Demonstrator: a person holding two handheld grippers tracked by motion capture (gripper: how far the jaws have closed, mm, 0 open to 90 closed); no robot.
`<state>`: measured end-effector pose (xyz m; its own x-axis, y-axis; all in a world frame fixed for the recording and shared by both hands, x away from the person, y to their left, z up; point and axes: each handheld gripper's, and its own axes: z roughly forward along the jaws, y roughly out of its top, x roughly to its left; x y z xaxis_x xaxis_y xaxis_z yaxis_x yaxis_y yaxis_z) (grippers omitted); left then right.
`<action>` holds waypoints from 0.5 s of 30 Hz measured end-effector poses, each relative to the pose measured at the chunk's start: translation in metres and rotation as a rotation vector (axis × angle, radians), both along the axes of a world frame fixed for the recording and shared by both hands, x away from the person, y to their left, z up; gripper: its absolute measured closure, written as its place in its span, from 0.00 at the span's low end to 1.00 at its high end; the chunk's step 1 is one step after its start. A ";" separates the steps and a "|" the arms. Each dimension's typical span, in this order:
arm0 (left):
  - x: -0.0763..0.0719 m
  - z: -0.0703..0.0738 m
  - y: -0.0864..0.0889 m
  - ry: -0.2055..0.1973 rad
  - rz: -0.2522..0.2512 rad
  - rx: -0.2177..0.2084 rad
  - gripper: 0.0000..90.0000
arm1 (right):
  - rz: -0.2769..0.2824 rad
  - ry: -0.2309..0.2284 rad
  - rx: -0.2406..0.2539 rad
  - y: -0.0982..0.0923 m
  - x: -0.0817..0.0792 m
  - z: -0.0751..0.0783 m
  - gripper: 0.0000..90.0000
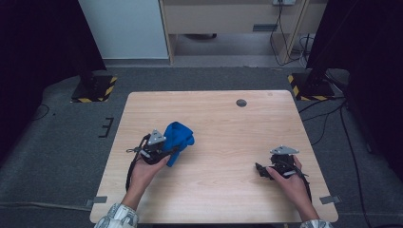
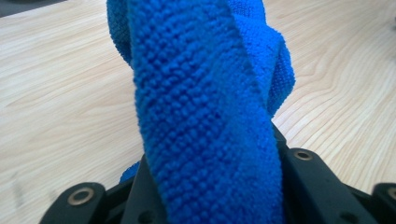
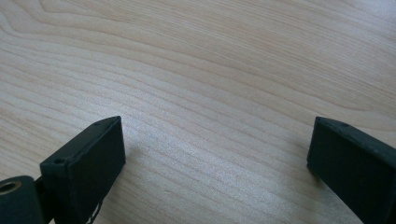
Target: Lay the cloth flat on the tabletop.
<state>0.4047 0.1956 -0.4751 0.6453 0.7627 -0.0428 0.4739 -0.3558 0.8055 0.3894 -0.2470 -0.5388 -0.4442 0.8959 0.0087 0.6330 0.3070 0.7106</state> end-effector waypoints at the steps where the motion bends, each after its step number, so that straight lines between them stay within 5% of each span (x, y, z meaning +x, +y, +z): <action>1: 0.000 0.000 0.000 0.000 0.000 0.000 0.74 | 0.000 0.000 0.000 0.000 0.000 0.000 0.05; 15: 0.007 -0.005 -0.078 0.021 -0.132 0.032 0.73 | 0.002 -0.002 -0.001 0.000 0.000 0.000 0.05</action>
<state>0.4115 0.1177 -0.4803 0.7391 0.6728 -0.0341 0.4381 -0.4415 0.7830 0.3897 -0.2470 -0.5389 -0.4461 0.8949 0.0067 0.6309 0.3092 0.7116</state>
